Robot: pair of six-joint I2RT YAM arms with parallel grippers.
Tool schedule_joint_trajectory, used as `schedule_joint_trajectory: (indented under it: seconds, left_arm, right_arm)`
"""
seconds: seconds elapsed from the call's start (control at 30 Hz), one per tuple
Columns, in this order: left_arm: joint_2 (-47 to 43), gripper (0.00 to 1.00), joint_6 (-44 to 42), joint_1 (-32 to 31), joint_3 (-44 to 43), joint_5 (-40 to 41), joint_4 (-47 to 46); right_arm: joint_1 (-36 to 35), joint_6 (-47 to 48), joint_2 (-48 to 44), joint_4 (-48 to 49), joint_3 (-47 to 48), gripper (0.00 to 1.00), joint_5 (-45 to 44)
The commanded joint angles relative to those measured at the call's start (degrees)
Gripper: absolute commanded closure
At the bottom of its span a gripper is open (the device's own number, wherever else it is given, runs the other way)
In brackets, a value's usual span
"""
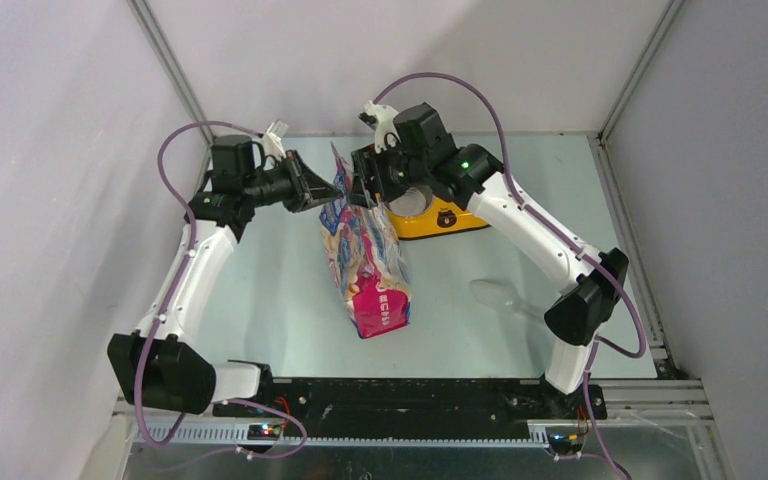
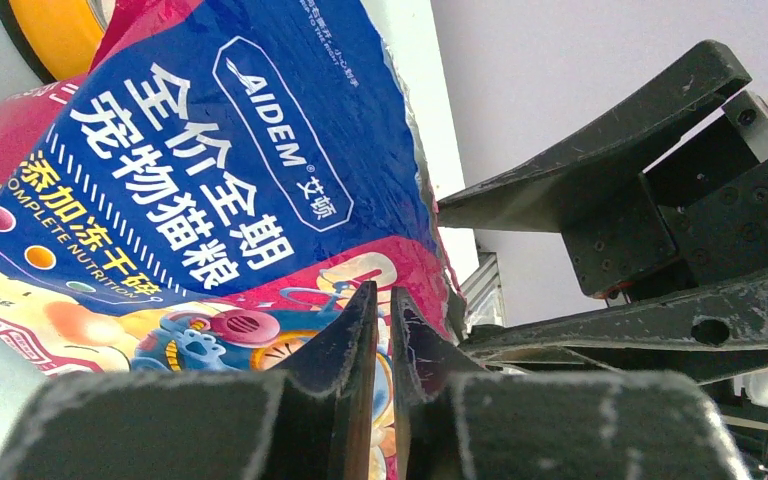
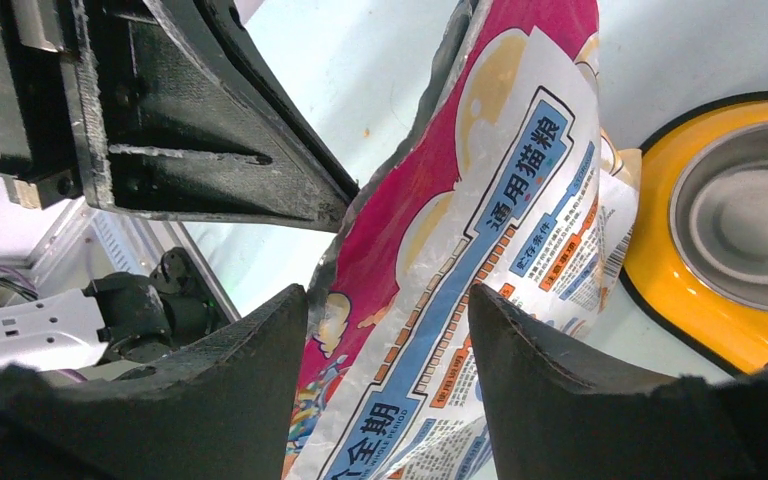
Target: Serve the pet food
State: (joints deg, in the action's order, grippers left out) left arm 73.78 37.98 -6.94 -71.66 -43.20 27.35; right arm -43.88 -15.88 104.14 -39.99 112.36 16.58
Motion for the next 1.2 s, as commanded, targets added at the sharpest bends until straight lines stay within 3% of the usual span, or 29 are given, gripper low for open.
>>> schedule_joint_trajectory:
  seconds: [0.0,0.43,0.5,0.7,0.93,1.17]
  left_arm:
    - [-0.02,0.86,-0.76,0.18,-0.76,0.09,-1.02]
    - [-0.68,0.84,-1.93,0.24,-0.88,0.37,-0.48]
    - [-0.8,0.81,-2.06,0.22,-1.04,0.2,-0.68]
    - [-1.38,0.54,-1.34,0.26,-1.92,-0.01,-1.43]
    - [-0.64,0.5,-0.5,0.24,-4.63,1.25,-1.61]
    - [1.92,0.49,0.76,0.17,-7.46,1.72,-2.19]
  right_arm:
    - [0.13,-2.23,0.99,1.63,3.75,0.37,1.44]
    - [0.66,-0.8,2.42,0.18,5.18,0.44,-5.43]
    - [0.33,-0.28,2.25,0.17,4.73,0.44,-5.57]
    - [-1.05,1.39,1.16,-0.79,1.99,0.45,-6.58]
    - [-3.23,3.9,-0.93,-2.0,-0.08,0.52,-21.32]
    - [-3.45,3.29,-1.98,-1.74,-0.05,0.61,-20.86]
